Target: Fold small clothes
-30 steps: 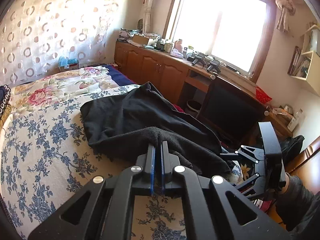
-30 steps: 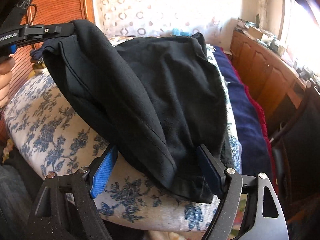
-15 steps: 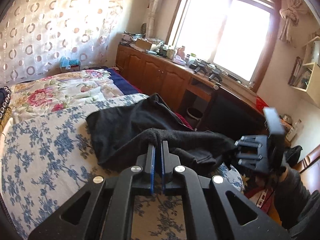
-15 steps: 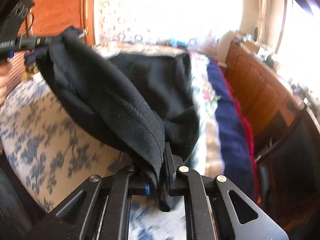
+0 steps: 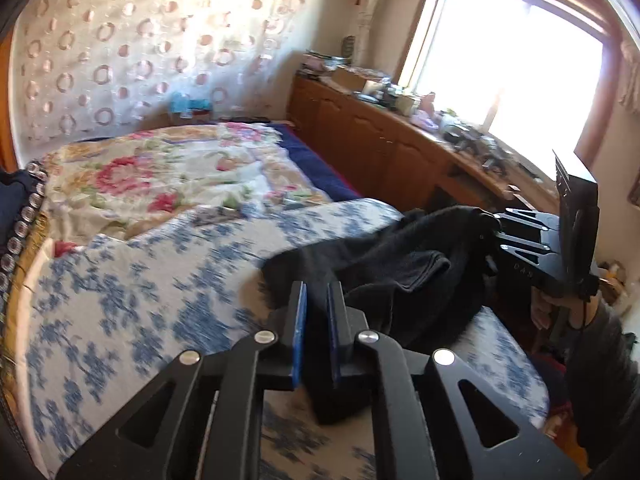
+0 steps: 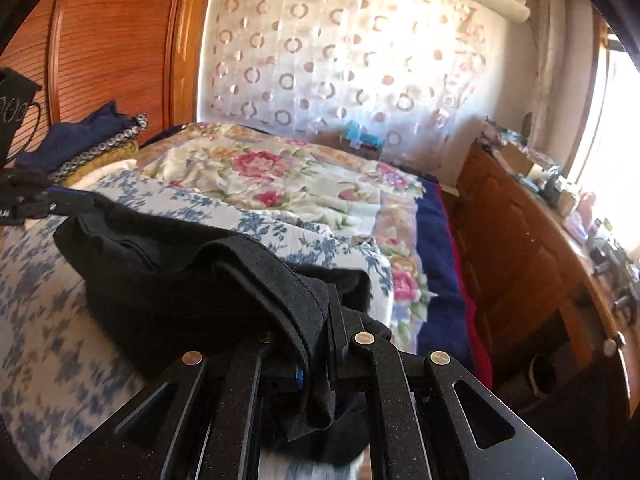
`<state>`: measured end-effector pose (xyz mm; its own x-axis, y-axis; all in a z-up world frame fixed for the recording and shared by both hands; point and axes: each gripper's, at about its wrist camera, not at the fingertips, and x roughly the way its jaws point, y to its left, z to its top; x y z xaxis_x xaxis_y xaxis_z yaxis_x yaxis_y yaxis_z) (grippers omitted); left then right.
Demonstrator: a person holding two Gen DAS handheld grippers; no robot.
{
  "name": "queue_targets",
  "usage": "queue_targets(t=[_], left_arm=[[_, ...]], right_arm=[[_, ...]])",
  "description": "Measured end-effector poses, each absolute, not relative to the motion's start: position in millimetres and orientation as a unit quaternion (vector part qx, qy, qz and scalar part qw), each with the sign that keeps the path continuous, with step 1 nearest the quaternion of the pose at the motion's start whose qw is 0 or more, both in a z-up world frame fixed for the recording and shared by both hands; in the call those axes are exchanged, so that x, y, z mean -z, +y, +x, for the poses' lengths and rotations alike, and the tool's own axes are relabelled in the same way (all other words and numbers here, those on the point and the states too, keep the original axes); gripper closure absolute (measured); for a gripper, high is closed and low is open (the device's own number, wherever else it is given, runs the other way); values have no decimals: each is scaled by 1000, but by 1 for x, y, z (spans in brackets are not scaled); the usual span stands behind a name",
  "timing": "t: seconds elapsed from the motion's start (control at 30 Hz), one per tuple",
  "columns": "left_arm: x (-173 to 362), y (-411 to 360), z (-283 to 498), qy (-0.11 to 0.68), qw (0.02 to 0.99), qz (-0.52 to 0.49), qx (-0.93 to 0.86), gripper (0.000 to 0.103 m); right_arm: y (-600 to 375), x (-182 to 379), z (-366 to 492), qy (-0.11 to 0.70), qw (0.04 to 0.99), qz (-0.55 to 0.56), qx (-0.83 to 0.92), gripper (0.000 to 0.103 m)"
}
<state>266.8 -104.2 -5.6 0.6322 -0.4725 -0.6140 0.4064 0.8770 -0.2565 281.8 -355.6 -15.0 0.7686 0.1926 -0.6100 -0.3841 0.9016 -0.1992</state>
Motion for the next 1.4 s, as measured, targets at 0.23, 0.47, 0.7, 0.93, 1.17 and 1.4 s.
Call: queue_targets(t=[0.23, 0.47, 0.7, 0.93, 1.17, 1.4], left_arm=[[18, -94, 290, 373, 897, -40, 233, 82], [35, -113, 293, 405, 874, -21, 266, 74], [48, -124, 324, 419, 873, -18, 247, 73], [57, -104, 360, 413, 895, -28, 166, 73], [44, -91, 337, 392, 899, -40, 190, 73], [41, -105, 318, 397, 889, -21, 228, 71]], right_arm=[[-351, 31, 323, 324, 919, -146, -171, 98], [-366, 31, 354, 343, 925, -108, -125, 52], [-394, 13, 350, 333, 935, -72, -97, 45], [-403, 15, 322, 343, 931, -61, -110, 40], [-398, 36, 324, 373, 918, -57, -125, 40], [-393, 44, 346, 384, 910, -42, -152, 40]])
